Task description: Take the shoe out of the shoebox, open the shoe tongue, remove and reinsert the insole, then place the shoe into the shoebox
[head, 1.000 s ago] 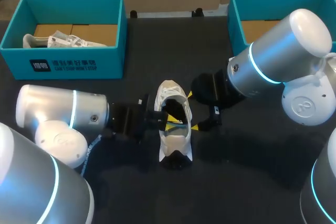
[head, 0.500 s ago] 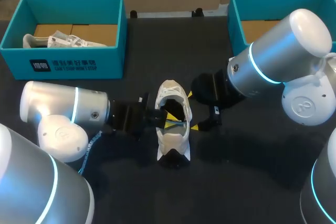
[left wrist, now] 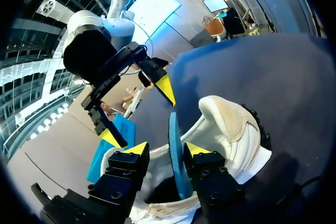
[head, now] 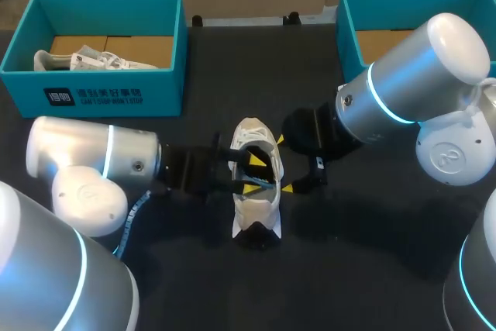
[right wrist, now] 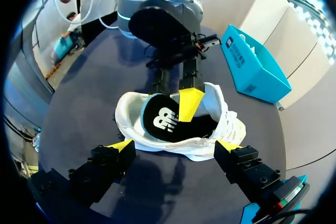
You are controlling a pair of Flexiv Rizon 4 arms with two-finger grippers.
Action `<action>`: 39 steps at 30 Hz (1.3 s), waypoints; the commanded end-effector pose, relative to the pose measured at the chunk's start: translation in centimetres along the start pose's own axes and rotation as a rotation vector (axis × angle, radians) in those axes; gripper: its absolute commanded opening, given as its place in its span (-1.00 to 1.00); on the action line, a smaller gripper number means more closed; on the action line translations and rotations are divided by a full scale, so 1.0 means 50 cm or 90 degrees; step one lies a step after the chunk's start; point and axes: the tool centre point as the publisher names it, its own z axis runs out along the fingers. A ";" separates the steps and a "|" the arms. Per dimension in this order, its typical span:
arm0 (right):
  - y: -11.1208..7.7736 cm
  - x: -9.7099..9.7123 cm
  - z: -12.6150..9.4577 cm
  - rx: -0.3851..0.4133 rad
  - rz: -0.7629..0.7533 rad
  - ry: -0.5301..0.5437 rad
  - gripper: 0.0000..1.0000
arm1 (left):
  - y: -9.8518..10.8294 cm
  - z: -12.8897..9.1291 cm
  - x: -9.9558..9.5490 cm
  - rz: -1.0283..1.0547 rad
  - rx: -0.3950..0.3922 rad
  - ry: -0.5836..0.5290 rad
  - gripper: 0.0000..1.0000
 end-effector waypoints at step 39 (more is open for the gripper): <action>0.000 0.001 0.002 0.000 -0.001 0.000 1.00 | -0.004 -0.004 0.054 -0.040 0.012 0.033 -0.13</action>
